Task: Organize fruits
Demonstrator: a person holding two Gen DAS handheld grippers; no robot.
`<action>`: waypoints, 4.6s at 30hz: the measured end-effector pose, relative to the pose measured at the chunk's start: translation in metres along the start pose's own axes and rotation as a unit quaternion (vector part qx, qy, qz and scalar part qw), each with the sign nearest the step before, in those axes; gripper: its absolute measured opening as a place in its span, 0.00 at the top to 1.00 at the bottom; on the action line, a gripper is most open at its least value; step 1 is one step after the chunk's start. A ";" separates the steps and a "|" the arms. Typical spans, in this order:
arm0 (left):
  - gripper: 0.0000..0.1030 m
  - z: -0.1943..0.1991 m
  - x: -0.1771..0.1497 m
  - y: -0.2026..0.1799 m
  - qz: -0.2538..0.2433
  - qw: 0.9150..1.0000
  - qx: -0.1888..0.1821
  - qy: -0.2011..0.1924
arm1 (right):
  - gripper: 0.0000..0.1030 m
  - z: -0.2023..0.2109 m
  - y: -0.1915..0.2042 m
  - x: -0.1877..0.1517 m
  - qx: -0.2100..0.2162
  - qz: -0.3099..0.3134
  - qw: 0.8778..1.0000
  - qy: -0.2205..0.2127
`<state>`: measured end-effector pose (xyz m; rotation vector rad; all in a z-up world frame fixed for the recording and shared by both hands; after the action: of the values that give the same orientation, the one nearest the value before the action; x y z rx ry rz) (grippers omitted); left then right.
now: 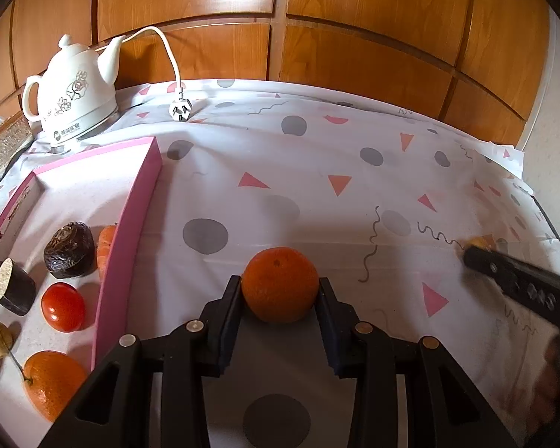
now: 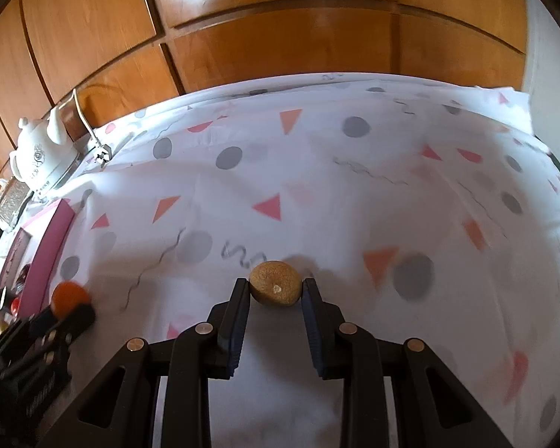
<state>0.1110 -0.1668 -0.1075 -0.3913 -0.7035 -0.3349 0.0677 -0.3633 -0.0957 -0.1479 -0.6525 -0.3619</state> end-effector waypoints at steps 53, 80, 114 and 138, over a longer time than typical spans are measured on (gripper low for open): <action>0.63 0.132 -0.024 0.126 0.117 0.989 0.082 -0.045 | 0.72 0.042 0.090 -0.016 0.036 0.112 0.992 -0.051; 0.62 0.141 -0.048 0.150 0.134 0.986 0.092 -0.040 | 0.72 0.091 0.272 -0.011 0.235 0.235 0.942 -0.035; 0.51 0.118 -0.030 0.145 0.120 0.988 0.087 -0.033 | 0.70 0.059 0.275 -0.014 0.227 0.210 0.951 0.014; 0.23 0.165 -0.023 0.128 0.092 0.983 0.131 -0.086 | 0.69 0.096 0.232 -0.021 0.194 0.167 0.966 -0.041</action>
<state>0.0569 0.0238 -0.0375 -0.2345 -0.8611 -0.0313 0.0852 -0.1186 -0.0384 0.1020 -0.7549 0.1010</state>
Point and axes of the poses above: each gripper's, at about its wrist camera, not at the fingertips, and z roughly against the way its jaws point, y to its left, x to its top, the point moved 4 cm from there along -z, roughly the way its jaws point, and after that the axes turned 11 degrees about -x, right-handed, at the moved point
